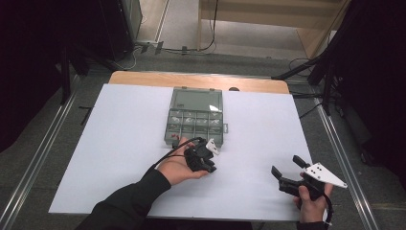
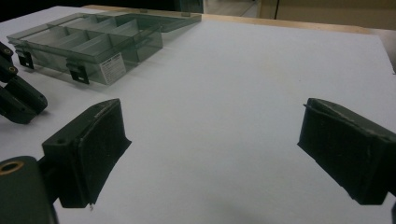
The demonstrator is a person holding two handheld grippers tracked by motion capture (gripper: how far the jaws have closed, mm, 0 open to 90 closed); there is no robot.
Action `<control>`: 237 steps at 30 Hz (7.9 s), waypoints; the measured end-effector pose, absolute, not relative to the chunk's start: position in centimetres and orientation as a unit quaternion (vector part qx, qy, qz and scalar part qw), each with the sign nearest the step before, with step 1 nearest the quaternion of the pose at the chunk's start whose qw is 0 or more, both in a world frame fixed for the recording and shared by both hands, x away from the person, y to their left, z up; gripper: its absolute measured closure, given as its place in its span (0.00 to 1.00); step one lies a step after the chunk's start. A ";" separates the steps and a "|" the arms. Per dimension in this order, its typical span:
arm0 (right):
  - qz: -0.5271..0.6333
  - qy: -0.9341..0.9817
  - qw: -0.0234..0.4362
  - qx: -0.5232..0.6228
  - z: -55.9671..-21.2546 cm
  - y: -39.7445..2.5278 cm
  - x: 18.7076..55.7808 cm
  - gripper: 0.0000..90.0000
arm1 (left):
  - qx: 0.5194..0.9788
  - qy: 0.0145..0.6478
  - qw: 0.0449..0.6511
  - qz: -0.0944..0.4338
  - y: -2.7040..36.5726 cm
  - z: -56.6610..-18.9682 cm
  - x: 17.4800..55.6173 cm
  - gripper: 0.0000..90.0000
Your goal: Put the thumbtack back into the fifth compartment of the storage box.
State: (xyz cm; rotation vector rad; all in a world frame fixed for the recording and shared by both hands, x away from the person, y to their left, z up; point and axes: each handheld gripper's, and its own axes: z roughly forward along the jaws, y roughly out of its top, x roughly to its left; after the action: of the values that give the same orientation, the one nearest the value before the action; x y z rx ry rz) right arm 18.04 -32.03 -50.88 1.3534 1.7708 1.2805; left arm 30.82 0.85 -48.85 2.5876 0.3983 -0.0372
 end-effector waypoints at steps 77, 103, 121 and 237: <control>0.478 0.658 0.282 0.508 -50.8 -32.0 18.0 0.09 | 0.929 0.263 0.259 -0.006 0.5 -48.9 30.3 0.92; 0.478 0.659 0.284 0.506 -50.8 -32.0 18.0 0.09 | 0.929 0.254 0.268 -0.007 0.9 -48.6 30.6 0.95; 0.479 0.657 0.285 0.507 -50.6 -31.9 17.8 0.09 | 0.925 0.255 0.280 0.000 2.7 -46.6 31.3 0.95; 0.481 0.666 0.271 0.502 -50.9 -30.7 18.4 0.03 | 0.875 0.368 0.311 0.041 12.8 -43.7 39.2 0.80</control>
State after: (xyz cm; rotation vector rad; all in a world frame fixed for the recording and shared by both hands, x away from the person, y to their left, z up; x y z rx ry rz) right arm 18.38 -30.72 -50.88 1.3537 1.7931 1.2959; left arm 39.20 12.78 -43.66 2.3109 0.9712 0.1086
